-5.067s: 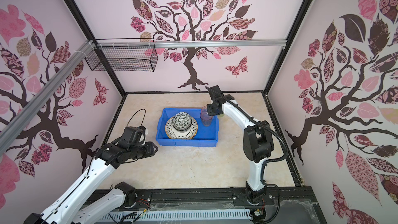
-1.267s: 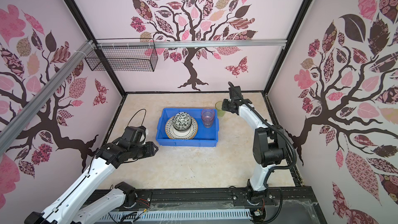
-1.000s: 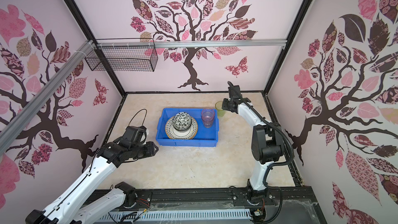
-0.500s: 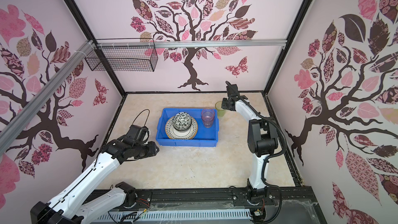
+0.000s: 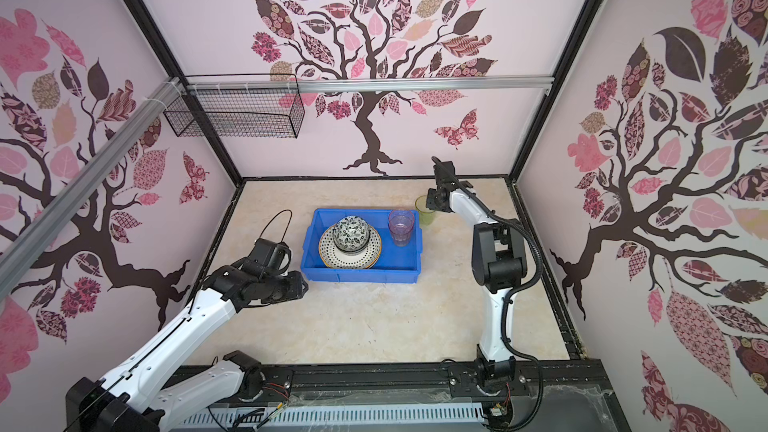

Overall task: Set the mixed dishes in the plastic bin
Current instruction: 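Pinch the green cup rim with the right gripper and tilt it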

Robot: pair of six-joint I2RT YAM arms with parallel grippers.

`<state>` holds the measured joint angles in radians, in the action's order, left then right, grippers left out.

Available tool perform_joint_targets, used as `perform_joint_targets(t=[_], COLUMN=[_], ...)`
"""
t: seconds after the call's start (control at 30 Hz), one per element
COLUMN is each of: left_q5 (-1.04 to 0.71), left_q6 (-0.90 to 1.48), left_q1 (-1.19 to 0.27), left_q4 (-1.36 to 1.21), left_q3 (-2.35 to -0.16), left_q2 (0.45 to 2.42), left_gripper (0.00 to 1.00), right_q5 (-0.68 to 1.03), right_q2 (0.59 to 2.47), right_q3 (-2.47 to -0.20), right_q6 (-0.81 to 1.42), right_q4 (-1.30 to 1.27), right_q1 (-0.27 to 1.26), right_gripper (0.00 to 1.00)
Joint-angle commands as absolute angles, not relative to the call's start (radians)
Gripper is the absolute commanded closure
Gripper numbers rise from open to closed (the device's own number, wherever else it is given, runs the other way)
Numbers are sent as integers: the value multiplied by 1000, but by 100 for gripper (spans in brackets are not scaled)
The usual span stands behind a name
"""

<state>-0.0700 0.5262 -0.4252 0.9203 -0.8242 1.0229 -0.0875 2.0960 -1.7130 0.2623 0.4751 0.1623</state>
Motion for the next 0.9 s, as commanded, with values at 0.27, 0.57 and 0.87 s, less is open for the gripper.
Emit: perform_joint_targets(t=[0.27,0.57,0.87], left_q5=[-58,-60,-67], left_q6=[515,524,536], left_q1=[-422,-421,-422], left_q4=[892,891,911], left_q3=[-876,-869,-853], left_q2=[1049,1032,980], left_gripper=[54,54,54], right_q5=[-138,-130,-124], right_q2=[2164,2154,2076], right_q3=[-1766,-1758,-1711], right_q6=[236,228,228], right_q4=[524,540,537], right_q1=[160,160,159], right_gripper=[77,90,100])
